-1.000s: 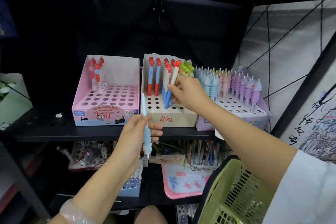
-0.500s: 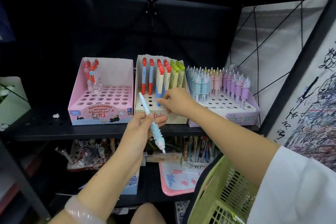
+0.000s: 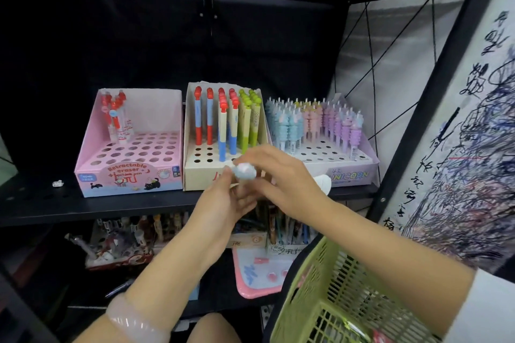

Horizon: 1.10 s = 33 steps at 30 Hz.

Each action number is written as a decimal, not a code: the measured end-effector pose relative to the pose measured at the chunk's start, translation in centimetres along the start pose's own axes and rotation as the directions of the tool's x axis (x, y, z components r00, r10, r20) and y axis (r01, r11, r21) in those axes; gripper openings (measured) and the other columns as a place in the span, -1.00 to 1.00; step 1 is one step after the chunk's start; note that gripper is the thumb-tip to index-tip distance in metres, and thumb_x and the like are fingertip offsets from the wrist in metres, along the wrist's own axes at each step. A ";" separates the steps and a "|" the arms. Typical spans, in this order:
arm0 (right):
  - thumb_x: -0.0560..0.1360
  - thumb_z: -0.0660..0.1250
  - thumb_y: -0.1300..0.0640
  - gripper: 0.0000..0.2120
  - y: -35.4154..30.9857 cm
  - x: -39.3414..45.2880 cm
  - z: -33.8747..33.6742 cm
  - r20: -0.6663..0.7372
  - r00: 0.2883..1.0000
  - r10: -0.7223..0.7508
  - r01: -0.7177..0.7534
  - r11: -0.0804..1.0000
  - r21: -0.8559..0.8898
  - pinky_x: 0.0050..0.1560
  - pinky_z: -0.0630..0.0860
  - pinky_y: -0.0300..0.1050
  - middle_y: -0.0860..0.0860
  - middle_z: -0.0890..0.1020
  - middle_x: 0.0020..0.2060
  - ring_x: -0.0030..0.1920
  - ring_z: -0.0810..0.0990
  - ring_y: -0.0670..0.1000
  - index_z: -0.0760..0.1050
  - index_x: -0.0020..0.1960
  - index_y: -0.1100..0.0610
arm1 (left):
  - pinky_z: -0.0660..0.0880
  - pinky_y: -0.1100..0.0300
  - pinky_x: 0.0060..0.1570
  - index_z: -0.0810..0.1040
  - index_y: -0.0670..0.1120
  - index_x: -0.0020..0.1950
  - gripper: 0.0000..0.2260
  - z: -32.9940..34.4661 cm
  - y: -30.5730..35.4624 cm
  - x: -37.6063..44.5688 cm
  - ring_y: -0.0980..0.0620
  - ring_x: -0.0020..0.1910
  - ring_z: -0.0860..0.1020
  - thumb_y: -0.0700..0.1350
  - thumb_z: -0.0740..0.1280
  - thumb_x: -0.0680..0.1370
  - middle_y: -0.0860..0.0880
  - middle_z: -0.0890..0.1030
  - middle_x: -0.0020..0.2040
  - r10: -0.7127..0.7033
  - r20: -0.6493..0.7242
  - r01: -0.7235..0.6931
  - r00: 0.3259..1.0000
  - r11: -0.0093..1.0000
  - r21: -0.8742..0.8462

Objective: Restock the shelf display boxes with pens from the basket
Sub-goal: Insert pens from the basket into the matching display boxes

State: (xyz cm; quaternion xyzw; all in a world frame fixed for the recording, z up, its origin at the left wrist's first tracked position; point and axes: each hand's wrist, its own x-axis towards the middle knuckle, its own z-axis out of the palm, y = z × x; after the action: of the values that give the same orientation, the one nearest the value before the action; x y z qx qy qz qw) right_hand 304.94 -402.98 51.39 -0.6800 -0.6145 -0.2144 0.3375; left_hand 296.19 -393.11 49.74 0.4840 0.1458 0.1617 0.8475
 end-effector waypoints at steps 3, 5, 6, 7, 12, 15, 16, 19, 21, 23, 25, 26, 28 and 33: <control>0.58 0.20 0.09 -0.93 1.0 1.3 -1.5 -0.138 0.946 0.293 -0.269 0.948 0.167 -0.30 0.46 -0.25 -0.16 0.52 -0.23 -0.27 0.52 -0.09 0.40 -0.08 -0.05 | 0.48 0.09 0.12 0.46 -0.12 0.00 -0.78 -0.1 -0.4 0.1 -0.03 0.01 0.64 -0.09 0.05 0.65 -0.12 0.69 -0.06 0.024 0.006 -0.024 1.000 0.965 0.262; 0.60 0.16 0.11 -0.88 2.8 2.1 -2.9 -0.241 0.855 0.460 -0.402 0.880 0.252 -0.30 0.54 -0.14 -0.02 0.56 -0.26 -0.29 0.57 -0.03 0.34 -0.10 -0.05 | 0.49 0.16 0.10 0.49 -0.07 0.02 -0.83 -0.3 -0.5 0.2 0.04 0.02 0.63 -0.13 0.11 0.63 -0.03 0.68 -0.04 0.081 0.016 -0.081 0.997 0.921 0.380; 0.60 0.14 0.10 -0.90 3.9 2.4 -3.7 -0.291 0.806 0.515 -0.453 0.854 0.256 -0.27 0.56 -0.03 0.07 0.58 -0.25 -0.27 0.59 0.03 0.35 -0.09 0.01 | 0.49 0.20 0.08 0.50 -0.04 0.03 -0.84 -0.4 -0.4 0.2 0.08 0.02 0.62 -0.15 0.13 0.62 0.00 0.67 -0.03 0.104 0.024 -0.104 0.994 0.899 0.425; 0.61 0.14 0.10 -0.89 4.9 2.5 -4.4 -0.333 0.769 0.546 -0.498 0.838 0.223 -0.24 0.55 0.08 0.12 0.58 -0.25 -0.26 0.60 0.07 0.34 -0.09 0.06 | 0.48 0.24 0.07 0.51 -0.01 0.04 -0.85 -0.5 -0.3 0.4 0.12 0.03 0.61 -0.15 0.15 0.61 0.03 0.66 -0.01 0.124 0.033 -0.125 0.992 0.877 0.465; 0.61 0.14 0.07 -0.77 9.5 2.4 -6.0 -0.323 0.719 0.615 -0.641 0.767 0.035 -0.16 0.52 0.21 0.23 0.61 -0.21 -0.19 0.60 0.23 0.37 0.01 0.26 | 0.40 0.13 0.24 0.50 0.11 0.06 -0.87 -1.0 0.0 0.9 0.13 0.13 0.53 -0.09 0.21 0.58 0.09 0.60 0.07 0.150 0.079 -0.167 0.986 0.787 0.594; 0.61 0.15 0.07 -0.77 10.7 2.1 -5.4 -0.209 0.736 0.644 -0.667 0.743 -0.056 -0.11 0.54 0.19 0.23 0.62 -0.19 -0.17 0.61 0.20 0.37 -0.01 0.26 | 0.37 0.08 0.29 0.48 0.14 0.05 -0.88 -1.1 -0.3 1.1 0.14 0.16 0.51 -0.05 0.21 0.57 0.12 0.59 0.09 0.145 0.110 -0.182 0.983 0.751 0.634; 0.61 0.15 0.07 -0.78 11.0 2.1 -5.1 -0.171 0.741 0.650 -0.668 0.738 -0.090 -0.12 0.55 0.17 0.22 0.62 -0.19 -0.17 0.62 0.19 0.36 -0.01 0.25 | 0.38 0.09 0.28 0.48 0.15 0.04 -0.88 -1.1 -0.4 1.1 0.14 0.16 0.51 -0.06 0.21 0.57 0.12 0.59 0.09 0.145 0.118 -0.187 0.982 0.742 0.643; 0.61 0.14 0.06 -0.75 11.4 2.4 -4.9 -0.125 0.729 0.673 -0.684 0.720 -0.118 -0.14 0.56 0.14 0.21 0.61 -0.19 -0.20 0.62 0.17 0.36 0.05 0.27 | 0.40 0.09 0.26 0.49 0.17 0.02 -0.87 -1.2 -0.7 1.3 0.16 0.15 0.51 -0.06 0.22 0.57 0.13 0.58 0.09 0.150 0.131 -0.199 0.980 0.722 0.663; 0.61 0.14 0.06 -0.71 11.8 2.7 -4.9 -0.043 0.713 0.699 -0.696 0.701 -0.156 -0.12 0.57 0.08 0.20 0.62 -0.14 -0.23 0.60 0.11 0.39 0.15 0.29 | 0.40 0.09 0.27 0.50 0.17 0.02 -0.86 -1.2 -1.0 1.3 0.19 0.13 0.52 -0.08 0.22 0.57 0.16 0.58 0.08 0.148 0.129 -0.196 0.981 0.721 0.665; 0.61 0.14 0.06 -0.70 11.9 2.5 -4.6 0.076 0.691 0.718 -0.685 0.685 -0.246 -0.14 0.55 -0.02 0.13 0.60 -0.22 -0.28 0.55 0.04 0.41 0.15 0.28 | 0.40 0.10 0.27 0.50 0.16 0.03 -0.85 -1.3 -1.2 1.4 0.21 0.13 0.52 -0.10 0.22 0.57 0.17 0.59 0.07 0.147 0.132 -0.198 0.980 0.725 0.660; 0.61 0.14 0.04 -0.74 12.0 2.0 -4.0 0.097 0.679 0.728 -0.686 0.675 -0.271 -0.27 0.48 -0.10 0.03 0.50 -0.35 -0.34 0.48 0.00 0.44 0.01 0.24 | 0.40 0.11 0.27 0.51 0.16 0.03 -0.84 -1.3 -1.4 1.3 0.23 0.11 0.52 -0.10 0.22 0.57 0.18 0.60 0.06 0.150 0.144 -0.207 0.978 0.727 0.654; 0.60 0.15 0.04 -0.75 12.0 1.8 -3.9 0.085 0.677 0.731 -0.691 0.671 -0.267 -0.30 0.42 -0.13 0.01 0.48 -0.37 -0.36 0.45 -0.01 0.44 -0.07 0.21 | 0.41 0.12 0.27 0.51 0.16 0.02 -0.84 -1.3 -1.6 1.3 0.25 0.10 0.53 -0.10 0.22 0.57 0.18 0.60 0.05 0.151 0.150 -0.212 0.977 0.729 0.651; 0.59 0.19 0.05 -0.76 11.7 1.4 -4.1 0.085 0.673 0.734 -0.695 0.668 -0.268 -0.27 0.35 -0.19 0.01 0.51 -0.32 -0.30 0.45 0.00 0.48 -0.06 0.23 | 0.41 0.13 0.26 0.51 0.16 0.02 -0.83 -1.5 -2.0 1.2 0.26 0.09 0.53 -0.11 0.22 0.57 0.18 0.61 0.04 0.152 0.159 -0.219 0.976 0.738 0.639; 0.58 0.19 0.12 -0.73 8.8 -0.6 -5.8 -0.043 0.728 0.684 -0.679 0.711 -0.182 -0.23 0.36 -0.18 -0.03 0.54 -0.22 -0.15 0.47 -0.01 0.47 0.22 0.20 | 0.45 0.22 0.13 0.55 0.14 -0.01 -0.80 -0.8 -4.8 0.4 0.25 0.06 0.56 -0.16 0.23 0.57 0.21 0.64 -0.03 0.120 0.226 -0.234 0.967 0.772 0.592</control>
State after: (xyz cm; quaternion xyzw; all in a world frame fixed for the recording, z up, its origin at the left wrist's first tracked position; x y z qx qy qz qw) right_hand 314.23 -407.79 53.18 -0.8898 -0.3026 -0.1215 0.3194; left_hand 296.88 -394.64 45.21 0.7566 0.0687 0.1415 0.6347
